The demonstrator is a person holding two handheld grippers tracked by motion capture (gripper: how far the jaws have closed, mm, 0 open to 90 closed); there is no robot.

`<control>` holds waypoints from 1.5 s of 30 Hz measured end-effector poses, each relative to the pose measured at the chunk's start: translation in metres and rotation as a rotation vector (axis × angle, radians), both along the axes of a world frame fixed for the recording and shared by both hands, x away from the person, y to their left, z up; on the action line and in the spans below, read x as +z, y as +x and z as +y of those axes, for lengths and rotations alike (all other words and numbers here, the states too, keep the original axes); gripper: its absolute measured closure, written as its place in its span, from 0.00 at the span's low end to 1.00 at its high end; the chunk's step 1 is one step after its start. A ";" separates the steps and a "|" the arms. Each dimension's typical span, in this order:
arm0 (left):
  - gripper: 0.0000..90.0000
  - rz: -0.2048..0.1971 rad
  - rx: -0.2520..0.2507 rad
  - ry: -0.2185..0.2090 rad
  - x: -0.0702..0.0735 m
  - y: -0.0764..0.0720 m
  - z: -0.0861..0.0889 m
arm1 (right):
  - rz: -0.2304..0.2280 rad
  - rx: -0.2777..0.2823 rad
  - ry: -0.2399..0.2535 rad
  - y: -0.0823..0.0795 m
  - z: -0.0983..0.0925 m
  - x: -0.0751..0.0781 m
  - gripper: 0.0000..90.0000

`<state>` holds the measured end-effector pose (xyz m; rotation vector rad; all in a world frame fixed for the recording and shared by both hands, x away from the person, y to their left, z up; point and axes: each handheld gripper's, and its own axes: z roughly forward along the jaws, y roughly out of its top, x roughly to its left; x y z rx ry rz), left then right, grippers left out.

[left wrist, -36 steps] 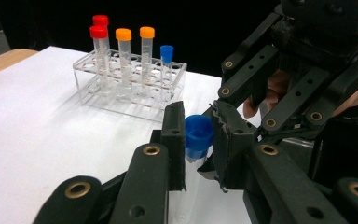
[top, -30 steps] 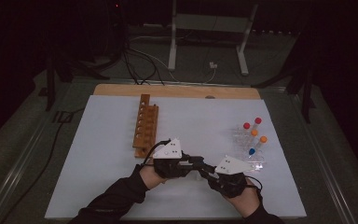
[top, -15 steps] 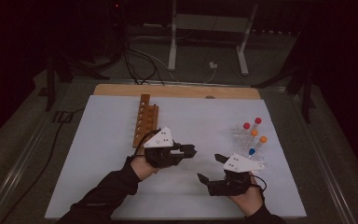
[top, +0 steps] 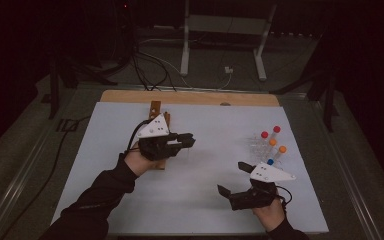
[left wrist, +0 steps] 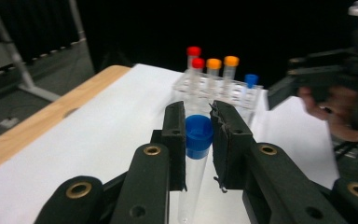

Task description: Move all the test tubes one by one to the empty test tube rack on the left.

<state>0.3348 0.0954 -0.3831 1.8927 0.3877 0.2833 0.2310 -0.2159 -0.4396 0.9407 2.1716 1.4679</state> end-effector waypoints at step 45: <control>0.86 0.020 0.373 -0.002 0.014 0.131 0.079 | -0.012 -0.007 0.011 0.000 -0.003 -0.004 0.00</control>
